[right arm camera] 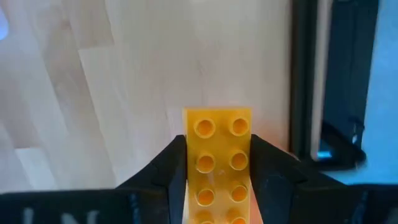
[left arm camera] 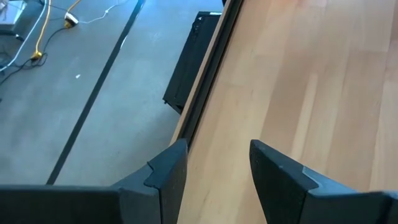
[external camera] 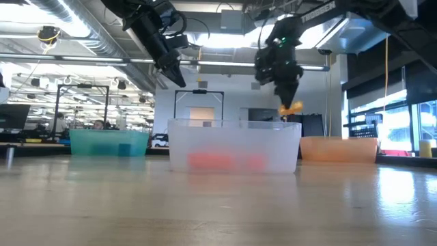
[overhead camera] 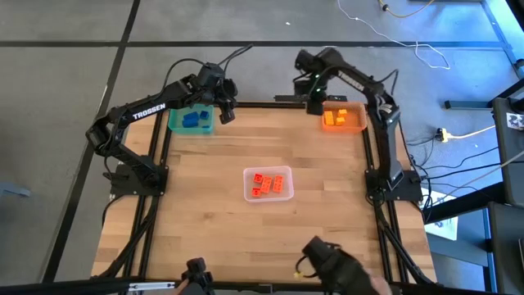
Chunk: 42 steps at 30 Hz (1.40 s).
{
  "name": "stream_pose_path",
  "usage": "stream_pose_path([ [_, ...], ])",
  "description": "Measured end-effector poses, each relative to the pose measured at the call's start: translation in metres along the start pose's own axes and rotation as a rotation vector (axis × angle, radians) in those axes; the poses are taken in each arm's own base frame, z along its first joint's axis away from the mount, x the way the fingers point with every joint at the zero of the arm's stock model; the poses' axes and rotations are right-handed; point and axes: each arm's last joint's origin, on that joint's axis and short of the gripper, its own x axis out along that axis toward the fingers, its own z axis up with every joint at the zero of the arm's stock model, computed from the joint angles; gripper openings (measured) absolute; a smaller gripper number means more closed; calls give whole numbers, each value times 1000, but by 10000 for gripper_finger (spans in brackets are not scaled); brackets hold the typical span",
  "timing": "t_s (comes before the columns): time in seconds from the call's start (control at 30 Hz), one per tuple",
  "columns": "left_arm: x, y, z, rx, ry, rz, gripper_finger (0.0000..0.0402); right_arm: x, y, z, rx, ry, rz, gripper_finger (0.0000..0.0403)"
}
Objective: Sort & place blocks by color
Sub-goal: Put the yellow game piece into the orange bin
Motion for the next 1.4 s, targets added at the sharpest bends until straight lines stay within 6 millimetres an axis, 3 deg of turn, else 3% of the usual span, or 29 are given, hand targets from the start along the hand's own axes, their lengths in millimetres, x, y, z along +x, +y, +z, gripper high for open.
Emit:
stream_pose_path([
  [0.17,0,0,0,14,0,1,165,-29,-7,-29,113,-31,-37,135],
  [0.37,0,0,0,14,4,9,165,-35,-30,-61,253,-26,-31,135],
  [0.5,0,1,0,13,13,29,165,-15,-41,-80,349,39,30,135],
  [0.67,0,1,-1,14,21,46,165,25,-41,-95,375,145,128,135],
  [0.9,0,1,-1,13,21,46,165,71,-46,-98,306,180,19,135],
  [1.23,0,1,-1,8,21,47,165,96,-43,-96,270,171,-34,137],
  [1.4,0,2,-1,6,39,88,165,99,-42,-97,295,174,-34,210],
])
